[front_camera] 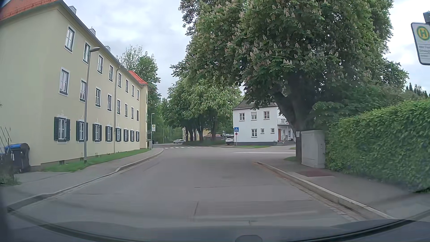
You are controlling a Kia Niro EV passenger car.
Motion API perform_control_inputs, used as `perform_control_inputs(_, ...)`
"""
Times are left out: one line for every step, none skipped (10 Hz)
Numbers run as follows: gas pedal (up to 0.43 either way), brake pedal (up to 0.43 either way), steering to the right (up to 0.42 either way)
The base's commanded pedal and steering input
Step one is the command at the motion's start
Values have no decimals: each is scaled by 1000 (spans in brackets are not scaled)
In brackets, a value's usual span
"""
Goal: Follow the waypoints while adhering to traffic rules and regulations
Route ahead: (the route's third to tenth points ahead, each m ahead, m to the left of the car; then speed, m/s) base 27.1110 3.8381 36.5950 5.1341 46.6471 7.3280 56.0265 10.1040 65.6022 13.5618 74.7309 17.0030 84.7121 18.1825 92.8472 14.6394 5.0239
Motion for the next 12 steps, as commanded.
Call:
perform_control_inputs(79,0,-38)
perform_control_inputs(79,0,-38)
perform_control_inputs(87,0,-39)
perform_control_inputs(87,0,-39)
perform_control_inputs(87,0,-40)
perform_control_inputs(98,0,-35)
perform_control_inputs(79,0,-24)
perform_control_inputs(79,0,-17)
perform_control_inputs(79,0,-12)
perform_control_inputs(79,0,-9)
perform_control_inputs(79,0,-8)
perform_control_inputs(79,0,-6)
